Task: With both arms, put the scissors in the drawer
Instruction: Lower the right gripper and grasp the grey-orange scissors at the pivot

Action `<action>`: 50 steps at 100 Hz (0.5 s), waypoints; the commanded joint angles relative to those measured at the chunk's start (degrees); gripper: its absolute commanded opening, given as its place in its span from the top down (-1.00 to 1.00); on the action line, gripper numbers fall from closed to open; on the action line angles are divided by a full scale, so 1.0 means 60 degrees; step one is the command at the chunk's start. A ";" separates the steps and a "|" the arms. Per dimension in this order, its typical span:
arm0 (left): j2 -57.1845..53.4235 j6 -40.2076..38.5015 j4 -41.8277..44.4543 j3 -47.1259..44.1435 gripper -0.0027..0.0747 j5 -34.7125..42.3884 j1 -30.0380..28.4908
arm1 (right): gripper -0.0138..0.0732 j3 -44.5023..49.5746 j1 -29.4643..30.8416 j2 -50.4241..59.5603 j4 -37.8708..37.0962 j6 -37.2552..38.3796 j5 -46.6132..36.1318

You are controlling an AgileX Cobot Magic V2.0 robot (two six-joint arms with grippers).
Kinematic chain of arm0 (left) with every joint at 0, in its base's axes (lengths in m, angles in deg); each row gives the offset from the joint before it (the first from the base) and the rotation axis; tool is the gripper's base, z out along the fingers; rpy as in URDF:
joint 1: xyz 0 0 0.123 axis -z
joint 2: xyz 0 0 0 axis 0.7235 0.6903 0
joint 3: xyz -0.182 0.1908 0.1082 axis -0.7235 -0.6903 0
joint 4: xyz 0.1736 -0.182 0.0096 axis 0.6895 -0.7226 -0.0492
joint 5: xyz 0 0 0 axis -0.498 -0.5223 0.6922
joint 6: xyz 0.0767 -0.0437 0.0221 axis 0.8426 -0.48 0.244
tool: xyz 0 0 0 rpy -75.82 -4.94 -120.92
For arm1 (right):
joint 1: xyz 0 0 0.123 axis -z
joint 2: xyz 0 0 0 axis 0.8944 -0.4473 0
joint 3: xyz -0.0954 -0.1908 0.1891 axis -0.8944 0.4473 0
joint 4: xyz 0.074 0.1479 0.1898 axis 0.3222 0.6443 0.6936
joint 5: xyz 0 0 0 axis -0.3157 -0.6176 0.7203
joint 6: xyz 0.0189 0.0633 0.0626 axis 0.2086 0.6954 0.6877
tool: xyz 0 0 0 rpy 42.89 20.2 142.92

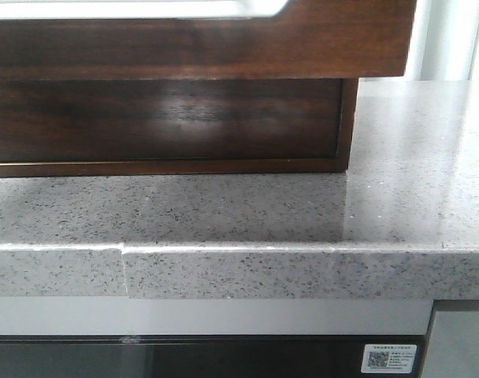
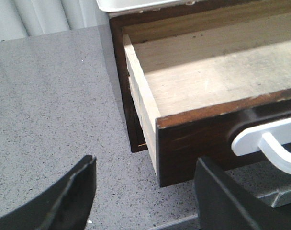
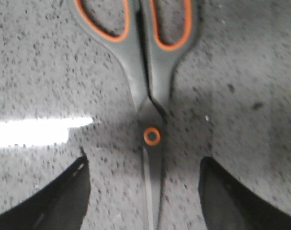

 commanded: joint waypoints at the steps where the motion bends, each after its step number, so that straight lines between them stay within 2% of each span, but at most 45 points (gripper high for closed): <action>1: 0.0084 -0.0110 -0.0183 0.0316 -0.16 0.0782 0.0068 | -0.15 -0.0566 0.0050 -0.0139 0.0043 -0.0219 -0.0095; 50: 0.0084 -0.0110 -0.0183 0.0316 -0.16 0.0782 0.0068 | -0.11 -0.1146 0.0064 -0.1278 0.0066 -0.0628 0.0155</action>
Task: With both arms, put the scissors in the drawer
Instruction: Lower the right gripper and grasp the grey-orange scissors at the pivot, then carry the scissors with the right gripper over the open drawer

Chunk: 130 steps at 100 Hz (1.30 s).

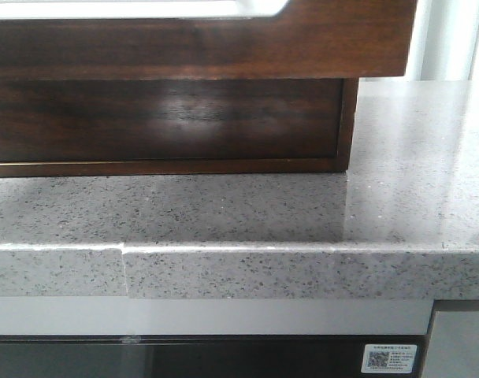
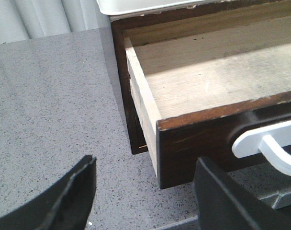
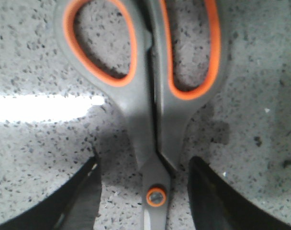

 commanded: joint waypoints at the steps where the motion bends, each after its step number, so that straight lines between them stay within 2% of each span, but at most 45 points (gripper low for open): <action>1: 0.0084 -0.0110 -0.0183 0.0316 -0.16 0.0748 0.0058 | -0.11 -0.0310 0.0064 0.0259 0.0011 -0.0153 -0.0065; 14: 0.0084 -0.0110 -0.0183 0.0316 -0.16 0.0748 0.0058 | -0.06 -0.0310 0.0064 0.0159 0.0011 -0.0153 0.0041; 40: 0.0084 -0.0110 -0.0183 0.0316 -0.16 0.0730 0.0058 | 0.48 -0.0310 0.0064 0.0143 0.0011 -0.0153 0.0100; 61: 0.0084 -0.0110 -0.0183 0.0316 -0.16 0.0730 0.0058 | 0.73 -0.0310 0.0064 0.0143 0.0011 -0.0324 0.0181; 82: 0.0084 -0.0110 -0.0183 0.0316 -0.16 0.0730 0.0058 | 0.76 -0.0310 0.0064 0.0351 0.0011 -0.0451 0.0181; 99: 0.0084 -0.0110 -0.0183 0.0316 -0.16 0.0730 0.0058 | 0.76 -0.0580 0.0023 0.1264 0.0031 -0.0471 0.0181; 112: 0.0084 -0.0110 -0.0183 0.0316 -0.16 0.0730 0.0058 | 0.76 -0.1385 -0.0189 0.2298 0.0073 -0.0646 0.0280; 130: 0.0084 -0.0110 -0.0183 0.0316 -0.16 0.0730 0.0058 | 0.76 -0.2897 -0.0717 0.3495 0.1044 -0.1599 0.0322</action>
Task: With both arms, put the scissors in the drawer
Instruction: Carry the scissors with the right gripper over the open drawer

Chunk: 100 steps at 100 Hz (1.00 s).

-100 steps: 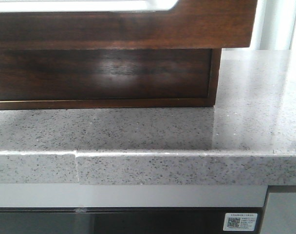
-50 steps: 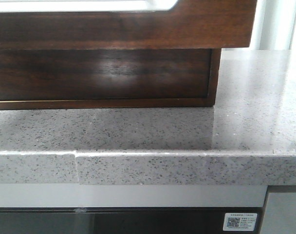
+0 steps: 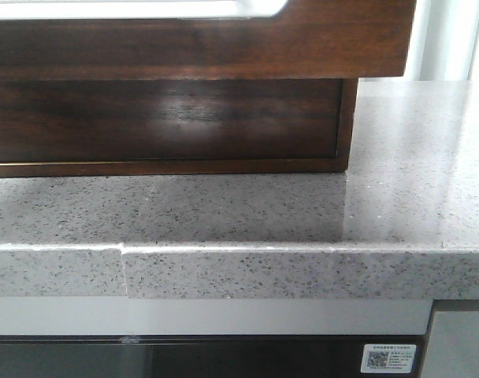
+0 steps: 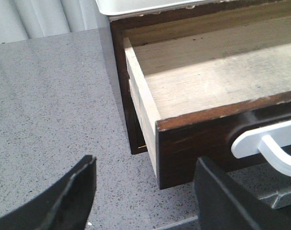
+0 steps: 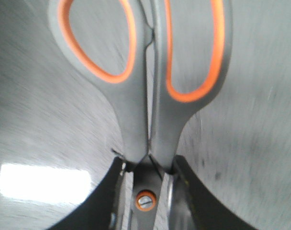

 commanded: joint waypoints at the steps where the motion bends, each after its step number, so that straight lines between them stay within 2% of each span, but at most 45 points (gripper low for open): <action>1: 0.0084 -0.0103 -0.0183 0.0316 -0.16 0.0730 0.0058 | 0.76 -0.0979 -0.0318 0.0887 0.0639 -0.0679 -0.0239; 14: 0.0084 -0.0103 -0.0183 0.0316 -0.16 0.0730 0.0058 | 0.76 -0.1999 -0.1187 0.1298 0.1313 -0.1532 -0.0297; 29: 0.0084 -0.0103 -0.0183 0.0316 -0.16 0.0730 0.0058 | 0.76 -0.2741 -0.2779 0.1378 0.2199 -0.2991 -0.0545; 43: 0.0084 -0.0103 -0.0183 0.0316 -0.16 0.0730 0.0058 | 0.76 -0.2856 -0.4671 0.1360 0.2364 -0.4405 -0.1063; 57: 0.0084 -0.0103 -0.0183 0.0316 -0.16 0.0730 0.0058 | 0.76 -0.2856 -0.6106 0.1072 0.2364 -0.5577 -0.1151; 75: 0.0084 -0.0103 -0.0183 0.0316 -0.16 0.0730 0.0058 | 0.76 -0.2856 -0.7002 0.0306 0.2364 -0.6606 -0.1035; 87: 0.0084 -0.0103 -0.0183 0.0316 -0.16 0.0730 0.0058 | 0.76 -0.2856 -0.7143 -0.0296 0.2364 -0.7399 -0.0646; 100: 0.0084 -0.0103 -0.0183 0.0316 -0.16 0.0730 0.0058 | 0.76 -0.2856 -0.7143 -0.0851 0.2165 -0.7581 -0.0240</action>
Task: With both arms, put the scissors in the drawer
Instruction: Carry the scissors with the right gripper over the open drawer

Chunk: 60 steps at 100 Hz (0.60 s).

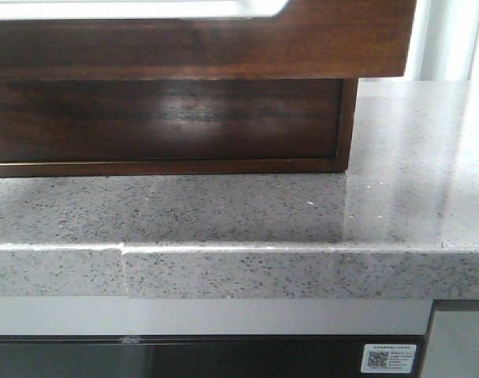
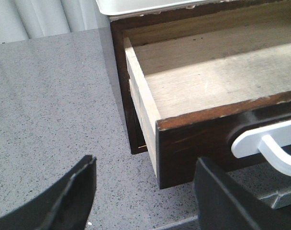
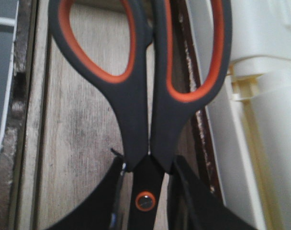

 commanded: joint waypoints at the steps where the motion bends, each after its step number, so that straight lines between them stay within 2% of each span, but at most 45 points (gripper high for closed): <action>1: 0.0084 -0.0103 -0.0183 0.0316 -0.16 0.0730 0.0047 | 0.76 -0.0277 0.0006 -0.0021 0.0011 -0.0268 -0.0238; 44: 0.0084 -0.0103 -0.0183 0.0316 -0.16 0.0730 0.0047 | 0.75 -0.0292 0.0006 -0.0741 -0.0699 -0.0413 0.0208; 60: 0.0084 -0.0103 -0.0183 0.0316 -0.16 0.0730 0.0047 | 0.61 -0.0292 0.0006 -0.0844 -0.0838 -0.0413 0.0565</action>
